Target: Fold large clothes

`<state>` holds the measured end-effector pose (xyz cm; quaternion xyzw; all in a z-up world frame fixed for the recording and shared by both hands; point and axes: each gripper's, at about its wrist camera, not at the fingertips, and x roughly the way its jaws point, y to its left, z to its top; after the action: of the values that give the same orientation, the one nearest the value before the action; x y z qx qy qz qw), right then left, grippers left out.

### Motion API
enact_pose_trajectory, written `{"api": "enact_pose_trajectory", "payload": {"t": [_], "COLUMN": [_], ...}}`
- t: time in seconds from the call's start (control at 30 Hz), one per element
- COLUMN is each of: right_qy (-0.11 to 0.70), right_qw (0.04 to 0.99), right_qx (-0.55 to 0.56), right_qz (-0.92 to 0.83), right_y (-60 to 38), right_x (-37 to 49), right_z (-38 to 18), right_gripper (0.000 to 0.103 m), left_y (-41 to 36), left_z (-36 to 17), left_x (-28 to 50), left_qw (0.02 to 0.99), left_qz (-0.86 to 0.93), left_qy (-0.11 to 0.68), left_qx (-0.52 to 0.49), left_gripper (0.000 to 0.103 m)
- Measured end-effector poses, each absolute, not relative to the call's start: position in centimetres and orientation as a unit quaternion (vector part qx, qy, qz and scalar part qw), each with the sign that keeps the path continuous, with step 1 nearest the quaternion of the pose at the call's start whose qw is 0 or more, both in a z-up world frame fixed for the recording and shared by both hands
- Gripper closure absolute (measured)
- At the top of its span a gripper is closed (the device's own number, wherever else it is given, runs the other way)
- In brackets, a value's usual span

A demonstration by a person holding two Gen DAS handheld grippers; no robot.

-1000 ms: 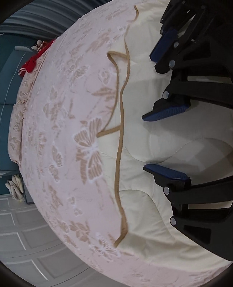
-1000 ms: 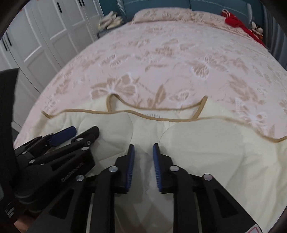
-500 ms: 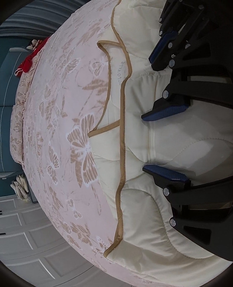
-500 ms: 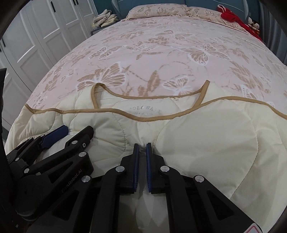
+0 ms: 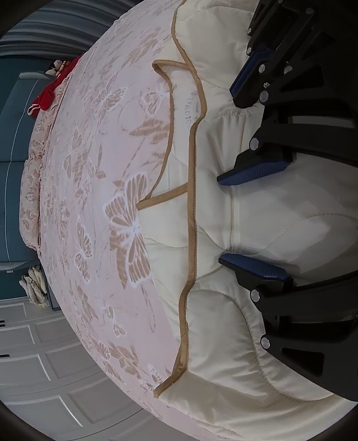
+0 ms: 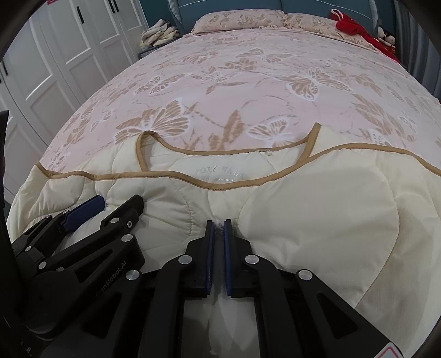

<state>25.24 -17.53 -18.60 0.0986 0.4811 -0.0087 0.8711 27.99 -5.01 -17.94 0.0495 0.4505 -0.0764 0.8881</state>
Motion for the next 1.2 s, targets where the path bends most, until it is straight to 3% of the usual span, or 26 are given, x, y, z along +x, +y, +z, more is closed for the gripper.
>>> {"api": "enact_pose_trajectory", "payload": {"t": [0.3, 0.43, 0.57, 0.73, 0.83, 0.93, 1.2], "right_qy": [0.485, 0.446, 0.461, 0.494, 0.511, 0.521, 0.529], "right_qw": [0.867, 0.883, 0.874, 0.855, 0.845, 0.842, 0.837], "right_qx": [0.113, 0.142, 0.15, 0.156, 0.156, 0.138, 0.137], "right_qz": [-0.007, -0.032, -0.005, 0.017, 0.026, 0.021, 0.006], "right_y": [-18.2, -19.7, -19.1, -16.0, -13.9, -12.8, -12.6], "right_x": [25.9, 23.0, 18.1, 13.0, 11.8, 11.6, 12.5], "right_z": [-17.8, -12.3, -10.3, -11.6, -12.9, -14.1, -15.8], "right_gripper": [0.101, 0.097, 0.097, 0.097, 0.097, 0.097, 0.1], "left_y": [-3.8, 3.6, 11.8, 17.1, 18.2, 18.4, 16.4], "left_z": [-16.6, -11.8, -9.5, -12.2, -14.8, -16.2, -17.0], "left_x": [28.4, 26.6, 23.1, 19.4, 17.4, 16.4, 16.9], "left_qw": [0.882, 0.883, 0.882, 0.852, 0.826, 0.811, 0.818], "left_qz": [-0.1, -0.09, -0.056, -0.041, -0.054, -0.061, -0.061], "left_qy": [0.461, 0.446, 0.447, 0.489, 0.509, 0.514, 0.513], "left_qx": [0.006, -0.115, -0.138, -0.183, -0.236, -0.274, -0.253], "left_gripper": [0.051, 0.047, 0.041, 0.039, 0.031, 0.029, 0.015]}}
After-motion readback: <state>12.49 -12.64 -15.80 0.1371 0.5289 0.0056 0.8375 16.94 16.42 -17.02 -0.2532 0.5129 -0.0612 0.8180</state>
